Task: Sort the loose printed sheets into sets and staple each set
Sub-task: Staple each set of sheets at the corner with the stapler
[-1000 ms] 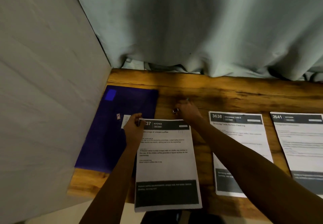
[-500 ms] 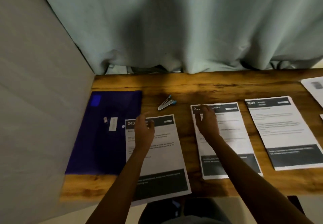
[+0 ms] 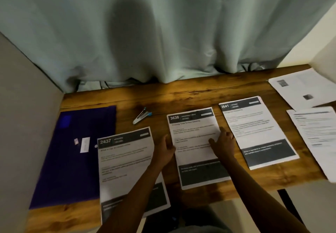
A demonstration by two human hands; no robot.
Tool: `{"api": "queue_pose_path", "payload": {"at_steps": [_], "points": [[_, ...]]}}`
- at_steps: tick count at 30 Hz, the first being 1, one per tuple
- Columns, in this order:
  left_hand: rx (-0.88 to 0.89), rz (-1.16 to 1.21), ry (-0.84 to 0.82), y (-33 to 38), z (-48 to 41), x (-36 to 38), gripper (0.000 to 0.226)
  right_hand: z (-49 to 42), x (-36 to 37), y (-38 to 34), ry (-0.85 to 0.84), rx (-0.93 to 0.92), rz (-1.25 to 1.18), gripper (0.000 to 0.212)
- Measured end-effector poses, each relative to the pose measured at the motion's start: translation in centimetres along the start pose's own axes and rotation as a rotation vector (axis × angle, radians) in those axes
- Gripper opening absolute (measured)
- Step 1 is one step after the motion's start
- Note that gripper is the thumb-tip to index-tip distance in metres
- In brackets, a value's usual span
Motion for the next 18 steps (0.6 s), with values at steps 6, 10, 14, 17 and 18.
{"api": "queue_pose_path", "payload": {"at_steps": [6, 10, 14, 17, 18], "points": [[-0.044, 0.030, -0.008, 1.1, -0.5, 2.7, 0.067, -0.1, -0.4, 0.8, -0.110, 0.001, 0.047, 0.061], [-0.095, -0.058, 0.051, 1.5, -0.3, 3.8, 0.068, -0.2, -0.7, 1.2, -0.139, -0.024, 0.040, 0.062], [-0.100, -0.143, 0.084, 1.4, 0.7, 5.0, 0.070, -0.4, -0.9, 1.8, -0.185, 0.003, 0.044, 0.059], [-0.108, -0.170, 0.142, 1.2, 1.1, 5.4, 0.071, -0.7, -1.0, 1.7, -0.178, 0.017, 0.057, 0.059], [-0.116, -0.153, 0.159, 1.1, 1.0, 5.4, 0.070, -0.9, -1.1, 1.5, -0.166, 0.023, 0.055, 0.058]]}}
Point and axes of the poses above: each hand's wrist, its own z-axis away from the middle knuckle, its own x-axis out of the palm, y = z × x, the point moved 1 cm from there along -z, towards the middle knuckle, and after that the axes turned 11 degrees about -z, right-handed, at the moved point
